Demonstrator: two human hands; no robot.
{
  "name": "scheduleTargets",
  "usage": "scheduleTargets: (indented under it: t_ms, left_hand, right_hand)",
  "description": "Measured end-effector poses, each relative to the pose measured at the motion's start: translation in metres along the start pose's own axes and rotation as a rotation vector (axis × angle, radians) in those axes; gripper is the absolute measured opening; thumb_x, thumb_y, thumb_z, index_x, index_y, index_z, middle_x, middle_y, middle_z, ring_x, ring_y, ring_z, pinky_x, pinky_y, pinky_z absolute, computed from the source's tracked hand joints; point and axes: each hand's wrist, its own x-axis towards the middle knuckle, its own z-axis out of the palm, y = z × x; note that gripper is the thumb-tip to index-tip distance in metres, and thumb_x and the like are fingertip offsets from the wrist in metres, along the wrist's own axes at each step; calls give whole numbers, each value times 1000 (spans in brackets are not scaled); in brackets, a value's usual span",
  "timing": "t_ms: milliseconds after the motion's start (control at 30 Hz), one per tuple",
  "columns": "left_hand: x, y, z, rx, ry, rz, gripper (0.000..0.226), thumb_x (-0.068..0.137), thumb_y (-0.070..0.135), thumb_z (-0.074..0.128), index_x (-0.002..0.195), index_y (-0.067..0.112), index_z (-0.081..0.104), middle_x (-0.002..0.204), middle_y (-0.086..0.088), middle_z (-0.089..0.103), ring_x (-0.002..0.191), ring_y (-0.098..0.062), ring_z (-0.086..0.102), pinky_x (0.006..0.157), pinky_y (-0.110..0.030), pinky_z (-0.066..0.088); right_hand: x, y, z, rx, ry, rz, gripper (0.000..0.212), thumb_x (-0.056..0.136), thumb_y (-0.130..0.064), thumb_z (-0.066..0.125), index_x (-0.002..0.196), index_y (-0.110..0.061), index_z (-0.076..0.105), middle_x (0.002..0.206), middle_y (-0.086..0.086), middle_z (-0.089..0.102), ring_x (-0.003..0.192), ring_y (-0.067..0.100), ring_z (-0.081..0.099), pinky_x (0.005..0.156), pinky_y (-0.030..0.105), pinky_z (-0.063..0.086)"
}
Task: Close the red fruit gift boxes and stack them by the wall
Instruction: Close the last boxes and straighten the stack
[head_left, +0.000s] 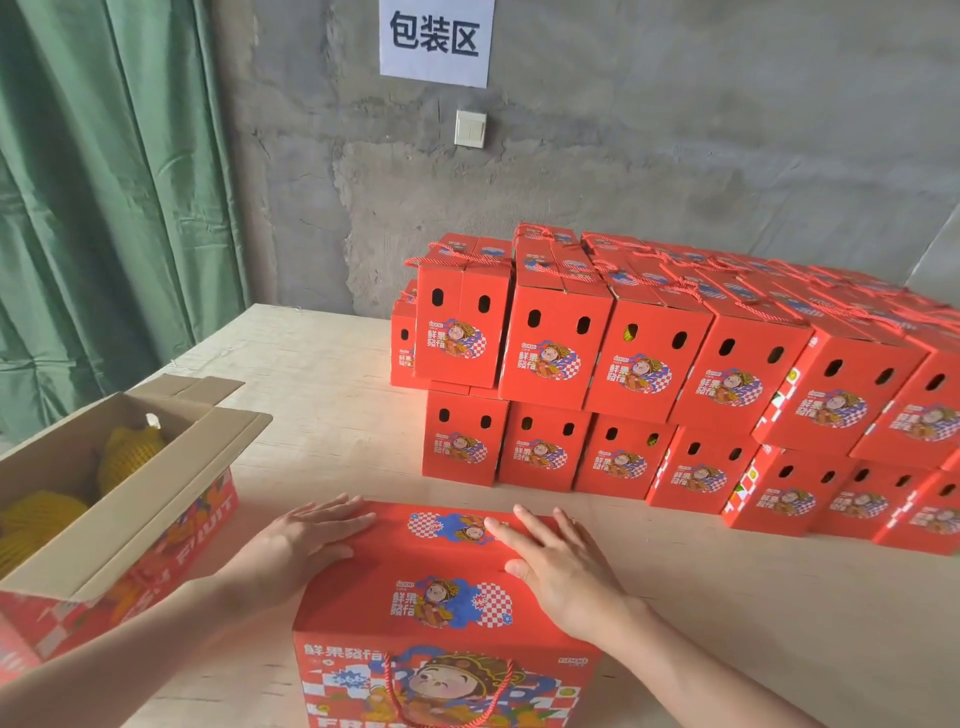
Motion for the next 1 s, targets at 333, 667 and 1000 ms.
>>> scheduleTargets:
  t_ms: [333, 667, 1000]
  left_hand:
    - [11, 31, -26, 165, 76, -22, 125, 55, 93, 44, 145, 27, -13, 150, 16, -6, 142, -7, -17, 113, -40, -22]
    - [60, 73, -32, 399, 159, 19, 48, 96, 38, 49, 142, 29, 40, 142, 5, 48, 132, -18, 42, 113, -36, 25]
    - [82, 106, -68, 319, -76, -160, 34, 100, 30, 34, 125, 14, 51, 91, -11, 66, 82, -19, 60, 77, -29, 49]
  right_hand:
    - [-20, -16, -28, 279, 566, -53, 58, 94, -44, 50, 144, -19, 37, 153, 5, 28, 145, 19, 14, 119, 39, 7]
    - [-53, -69, 29, 121, 284, -104, 61, 90, -53, 50, 141, -21, 43, 148, 1, 39, 138, 18, 32, 114, 31, 23]
    - [-39, -31, 15, -32, 389, -90, 58, 67, -28, 82, 119, -45, 63, 101, -5, 61, 87, 17, 61, 68, 24, 46]
